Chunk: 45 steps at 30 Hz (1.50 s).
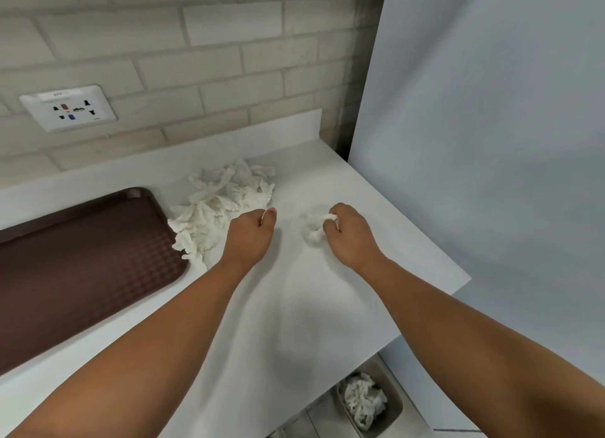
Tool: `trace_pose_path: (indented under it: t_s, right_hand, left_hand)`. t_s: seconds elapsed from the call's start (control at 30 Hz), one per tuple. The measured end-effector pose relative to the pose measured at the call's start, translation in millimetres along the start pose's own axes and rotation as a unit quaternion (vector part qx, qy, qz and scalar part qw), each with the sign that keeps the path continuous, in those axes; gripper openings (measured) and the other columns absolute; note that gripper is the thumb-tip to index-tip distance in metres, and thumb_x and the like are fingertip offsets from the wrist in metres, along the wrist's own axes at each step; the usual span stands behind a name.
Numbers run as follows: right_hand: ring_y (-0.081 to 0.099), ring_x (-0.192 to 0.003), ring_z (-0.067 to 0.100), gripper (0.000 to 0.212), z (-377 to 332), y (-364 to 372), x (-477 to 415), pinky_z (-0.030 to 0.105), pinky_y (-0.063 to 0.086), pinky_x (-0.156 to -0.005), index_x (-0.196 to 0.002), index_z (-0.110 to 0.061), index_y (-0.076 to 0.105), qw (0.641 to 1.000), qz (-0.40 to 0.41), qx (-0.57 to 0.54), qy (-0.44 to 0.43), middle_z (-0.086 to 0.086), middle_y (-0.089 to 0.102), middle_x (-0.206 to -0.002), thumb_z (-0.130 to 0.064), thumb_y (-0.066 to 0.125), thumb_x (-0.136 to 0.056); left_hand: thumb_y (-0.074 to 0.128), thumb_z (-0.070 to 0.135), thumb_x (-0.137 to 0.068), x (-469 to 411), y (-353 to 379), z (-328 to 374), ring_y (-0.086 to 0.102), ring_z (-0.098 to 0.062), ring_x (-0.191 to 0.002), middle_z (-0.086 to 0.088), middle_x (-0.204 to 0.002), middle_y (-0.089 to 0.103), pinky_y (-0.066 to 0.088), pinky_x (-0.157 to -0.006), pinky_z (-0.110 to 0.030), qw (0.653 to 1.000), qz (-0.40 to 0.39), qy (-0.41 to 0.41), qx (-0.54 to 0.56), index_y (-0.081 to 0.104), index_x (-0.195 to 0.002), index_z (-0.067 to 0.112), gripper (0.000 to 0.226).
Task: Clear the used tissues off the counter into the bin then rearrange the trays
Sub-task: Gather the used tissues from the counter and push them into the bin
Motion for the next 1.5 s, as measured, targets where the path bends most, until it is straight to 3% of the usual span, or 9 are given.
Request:
trace_pose_path:
  t_s: [0.17, 0.27, 0.4, 0.7, 0.8, 0.97, 1.13, 1.33, 1.5]
  right_hand:
    - [0.059, -0.071, 0.01, 0.022, 1, -35, 20, 0.018, 0.038, -0.059, -0.083, -0.018, 0.048, 0.999, 0.015, -0.033, 0.013, -0.006, 0.059, -0.079, -0.034, 0.057, -0.095]
    - [0.065, -0.059, 0.024, 0.021, 12, -58, 40, 0.03, 0.052, -0.052, -0.077, -0.017, 0.049, 0.994, 0.006, -0.102, 0.05, 0.005, 0.067, -0.077, -0.024, 0.057, -0.096]
    - [0.062, -0.051, 0.031, 0.03, 33, -92, 75, 0.027, 0.044, -0.045, -0.075, -0.015, 0.047, 0.993, -0.005, -0.091, 0.073, 0.008, 0.065, -0.068, -0.033, 0.059, -0.096]
    - [0.048, -0.063, 0.014, 0.056, 96, -164, 189, 0.029, 0.04, -0.064, -0.082, -0.009, 0.048, 0.981, 0.038, -0.125, 0.146, -0.003, 0.047, -0.069, -0.065, 0.046, -0.091]
    - [0.05, -0.053, 0.02, 0.049, 131, -173, 227, 0.04, 0.049, -0.064, -0.073, -0.009, 0.045, 0.969, 0.061, -0.16, 0.178, 0.003, 0.046, -0.059, -0.049, 0.039, -0.1]
    - [0.06, -0.057, 0.021, 0.019, 200, -155, 290, 0.042, 0.056, -0.066, -0.086, -0.015, 0.057, 0.956, 0.06, -0.153, 0.244, 0.005, 0.061, -0.07, -0.014, 0.044, -0.1]
    - [0.067, -0.083, 0.029, 0.022, 264, -120, 336, 0.043, 0.056, -0.083, -0.085, -0.024, 0.061, 0.933, 0.085, -0.134, 0.323, -0.009, 0.061, -0.086, -0.007, 0.051, -0.093]
    - [0.061, -0.077, 0.014, 0.013, 342, -67, 371, 0.024, 0.047, -0.062, -0.09, -0.013, 0.07, 0.894, 0.123, -0.127, 0.411, -0.003, 0.066, -0.088, -0.006, 0.059, -0.09]
    - [0.054, -0.066, 0.012, 0.031, 411, -10, 387, 0.011, 0.04, -0.048, -0.093, -0.017, 0.063, 0.883, 0.128, -0.098, 0.441, -0.003, 0.062, -0.079, 0.001, 0.039, -0.093]
  left_hand:
    - [0.045, 0.043, -0.102, 15, 4, 28, 0.038, -0.014, -0.054, 0.005, -0.057, 0.042, 0.035, -0.056, -0.03, 1.0, -0.008, 0.025, 0.015, 0.037, -0.061, 0.017, 0.049]
    - [0.045, 0.035, -0.102, 30, 18, 47, 0.053, -0.012, -0.061, 0.004, -0.073, 0.063, 0.045, -0.063, -0.028, 0.997, -0.037, 0.027, 0.058, 0.064, -0.085, 0.02, 0.03]
    - [0.043, 0.026, -0.104, 65, 49, 87, 0.053, -0.01, -0.066, 0.003, -0.078, 0.059, 0.044, -0.059, -0.02, 0.994, -0.068, 0.066, 0.051, 0.065, -0.105, 0.02, 0.023]
    - [0.031, 0.053, -0.103, 178, 146, 139, 0.043, -0.016, -0.063, -0.001, -0.068, 0.049, 0.036, -0.063, -0.031, 0.983, -0.171, 0.062, 0.026, 0.043, -0.072, 0.012, 0.053]
    - [0.032, 0.05, -0.104, 212, 176, 139, 0.038, -0.015, -0.059, -0.004, -0.064, 0.043, 0.031, -0.059, -0.031, 0.979, -0.192, 0.058, 0.022, 0.039, -0.068, 0.011, 0.054]
    - [0.033, 0.034, -0.106, 257, 237, 108, 0.041, -0.017, -0.056, -0.005, -0.064, 0.049, 0.035, -0.059, -0.031, 0.966, -0.254, 0.045, 0.002, 0.045, -0.066, 0.012, 0.047]
    - [0.035, 0.027, -0.106, 289, 292, 63, 0.042, -0.009, -0.054, 0.007, -0.063, 0.047, 0.033, -0.056, -0.03, 0.94, -0.34, 0.021, -0.014, 0.051, -0.072, 0.023, 0.037]
    - [0.041, 0.012, -0.099, 302, 363, -36, 0.051, -0.005, -0.072, 0.002, -0.097, 0.06, 0.037, -0.06, -0.019, 0.915, -0.401, -0.031, -0.039, 0.06, -0.088, 0.031, 0.029]
    - [0.05, 0.002, -0.094, 299, 418, -125, 0.063, -0.015, -0.107, 0.003, -0.12, 0.066, 0.048, -0.088, -0.017, 0.895, -0.439, -0.024, -0.08, 0.07, -0.108, 0.032, 0.039]
Point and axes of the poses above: each hand's wrist, its own x-axis away from the middle knuckle, its own y-axis out of the palm, z = x × y, the point moved 8 cm from there along -x, towards the middle knuckle
